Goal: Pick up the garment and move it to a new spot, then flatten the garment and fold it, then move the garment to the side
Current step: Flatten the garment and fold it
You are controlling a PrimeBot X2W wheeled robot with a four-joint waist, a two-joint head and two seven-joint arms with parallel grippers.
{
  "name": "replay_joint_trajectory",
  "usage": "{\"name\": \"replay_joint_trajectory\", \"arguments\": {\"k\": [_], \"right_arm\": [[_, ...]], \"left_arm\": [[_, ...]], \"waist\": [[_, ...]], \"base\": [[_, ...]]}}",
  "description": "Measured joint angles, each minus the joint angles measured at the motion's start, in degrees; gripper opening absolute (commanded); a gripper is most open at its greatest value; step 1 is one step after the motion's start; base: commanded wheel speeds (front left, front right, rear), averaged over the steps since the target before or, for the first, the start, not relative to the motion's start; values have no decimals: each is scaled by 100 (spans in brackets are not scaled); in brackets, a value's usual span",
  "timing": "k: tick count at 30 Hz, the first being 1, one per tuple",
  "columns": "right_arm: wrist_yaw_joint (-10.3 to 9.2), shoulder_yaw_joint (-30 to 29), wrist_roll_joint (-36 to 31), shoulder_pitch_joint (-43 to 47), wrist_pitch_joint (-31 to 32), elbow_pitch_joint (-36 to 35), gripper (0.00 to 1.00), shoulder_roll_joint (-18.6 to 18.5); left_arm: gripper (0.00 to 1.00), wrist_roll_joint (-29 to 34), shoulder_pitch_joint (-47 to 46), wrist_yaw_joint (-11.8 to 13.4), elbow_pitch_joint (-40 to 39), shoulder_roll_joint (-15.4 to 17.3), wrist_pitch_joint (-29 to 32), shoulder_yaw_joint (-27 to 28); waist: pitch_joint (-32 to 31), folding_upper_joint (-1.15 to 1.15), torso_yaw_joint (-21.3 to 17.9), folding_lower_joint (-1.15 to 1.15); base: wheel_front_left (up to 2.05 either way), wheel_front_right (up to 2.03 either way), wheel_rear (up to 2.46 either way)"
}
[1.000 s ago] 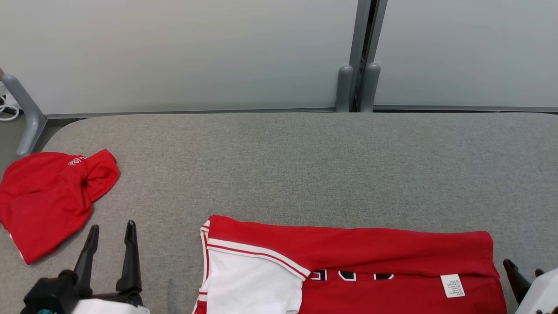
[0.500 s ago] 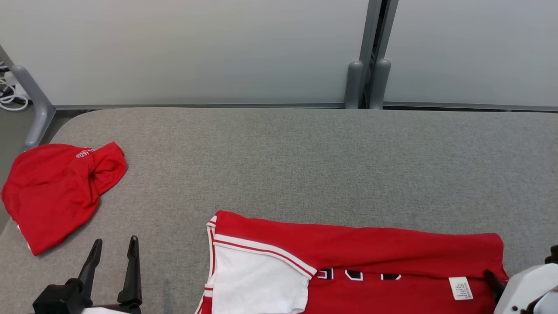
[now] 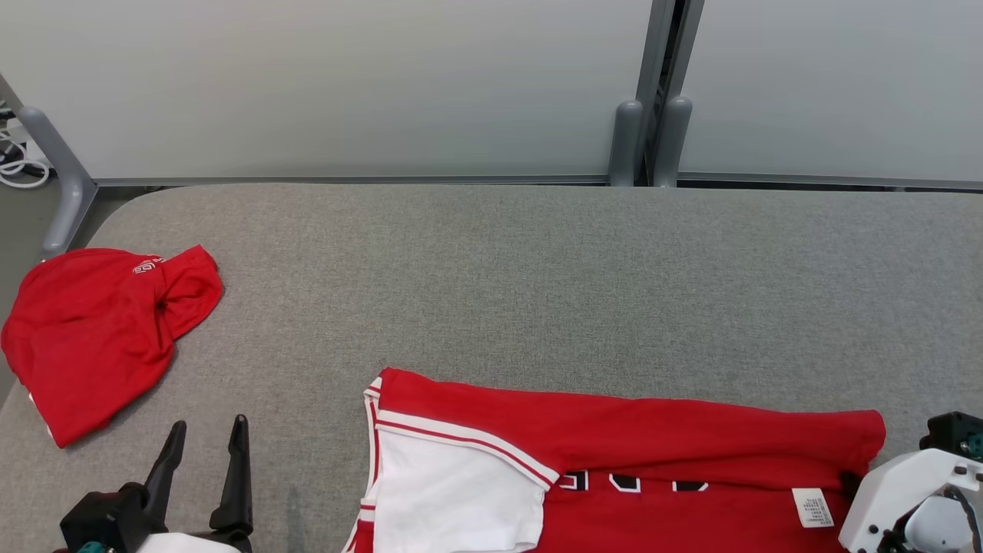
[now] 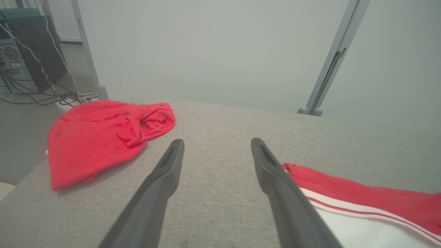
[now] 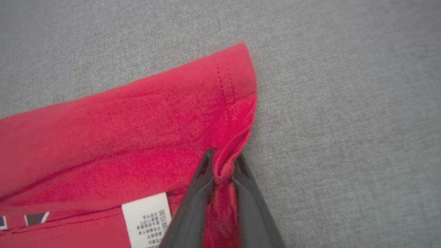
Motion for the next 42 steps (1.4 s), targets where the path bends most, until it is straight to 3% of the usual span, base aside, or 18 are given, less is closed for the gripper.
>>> {"name": "replay_joint_trajectory", "arguments": {"k": [8,20,25,28,35,42], "right_arm": [[25,-357,-203,-23,-303,-40,0,110],[18,-2193,-1454,-344,-829,-634,0,88],[18,-2210,-1801,-355,-623,-832,0,84],[15,-1481,-1525,-178,-289,-1141,0,56],[15,1291,-426,518,326,-2209,0,93],[15,2470,1,486,334,-2550,0,79]], "left_arm": [[100,-147,2,-98,-31,149,405,-32],[100,-152,123,31,-361,205,531,-54],[100,-152,135,45,-377,207,605,-135],[100,-164,136,43,-370,182,605,-181],[100,-194,145,43,-324,163,606,-222],[100,-222,137,35,-311,135,608,-271]], "waist": [[-69,0,-91,0],[-137,0,-273,0],[-171,0,-266,0],[-207,0,-246,0],[-192,0,-233,0],[-106,0,-134,0]], "base": [[0,0,0],[0,0,0],[0,0,0],[0,0,0],[0,0,0],[0,0,0]]}}
